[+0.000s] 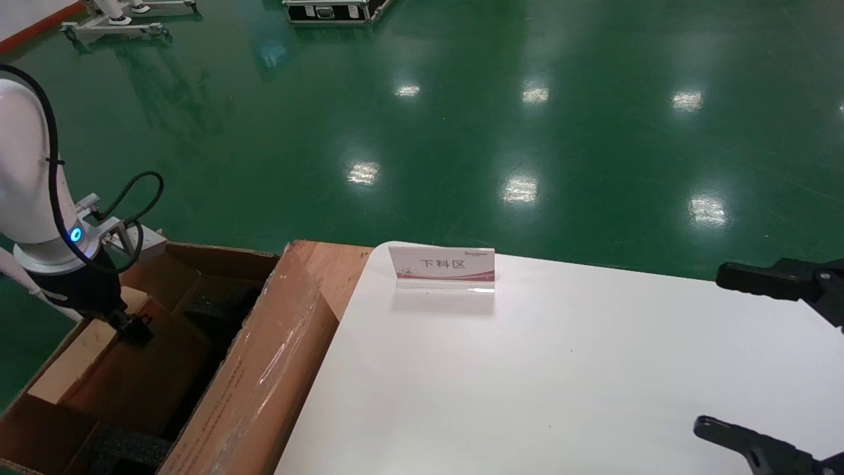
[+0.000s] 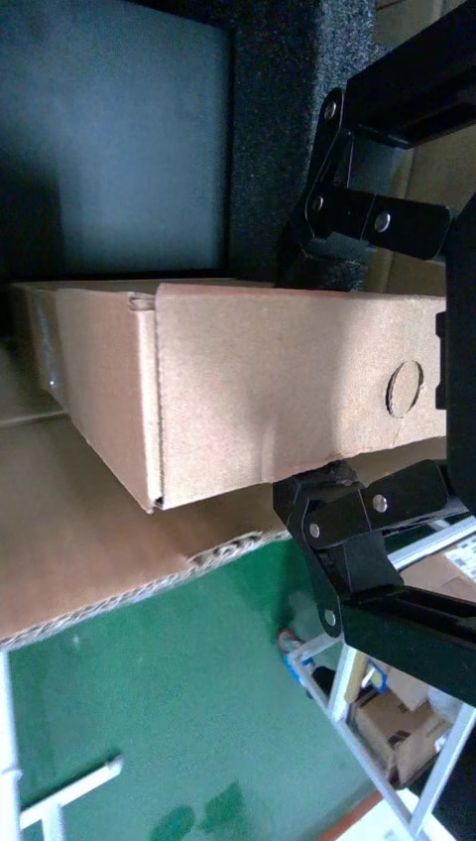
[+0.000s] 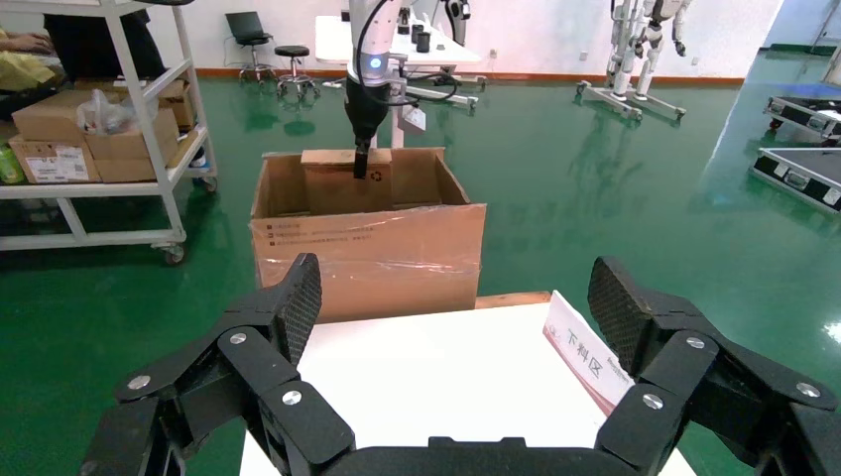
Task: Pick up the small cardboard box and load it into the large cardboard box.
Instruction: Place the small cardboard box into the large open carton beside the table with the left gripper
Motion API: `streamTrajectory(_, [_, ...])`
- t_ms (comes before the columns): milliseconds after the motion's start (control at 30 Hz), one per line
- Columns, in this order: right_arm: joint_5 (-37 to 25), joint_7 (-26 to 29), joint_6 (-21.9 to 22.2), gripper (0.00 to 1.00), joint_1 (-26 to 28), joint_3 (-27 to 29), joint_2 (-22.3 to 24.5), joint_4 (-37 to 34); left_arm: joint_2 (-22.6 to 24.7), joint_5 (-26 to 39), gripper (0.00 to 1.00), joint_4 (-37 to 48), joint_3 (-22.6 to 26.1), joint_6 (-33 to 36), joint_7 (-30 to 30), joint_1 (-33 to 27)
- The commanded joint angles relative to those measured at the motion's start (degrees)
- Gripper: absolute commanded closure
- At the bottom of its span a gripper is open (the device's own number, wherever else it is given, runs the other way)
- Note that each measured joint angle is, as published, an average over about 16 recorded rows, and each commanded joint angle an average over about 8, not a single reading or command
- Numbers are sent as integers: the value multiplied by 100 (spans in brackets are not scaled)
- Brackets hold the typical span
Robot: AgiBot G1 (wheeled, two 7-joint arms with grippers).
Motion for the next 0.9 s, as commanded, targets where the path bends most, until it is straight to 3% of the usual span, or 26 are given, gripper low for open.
streamTrajectory(33, [0,0,0,0,0,-1,0,0,39,-40,82,135,-9,31,61,88])
streamTrajectory(200, [1,-1,1,0,-1,-3,1,-1,77,-84,20,250,-24,45,114,161])
streamTrajectory(267, [1,-1,2,0,-1,-3,1,-1,76,-88,3,248,-25,52,109,159])
streamTrajectory(900, [2,-1,2,0,-1,-1,1,-1,40,-45,0,157,-9,65,73,103])
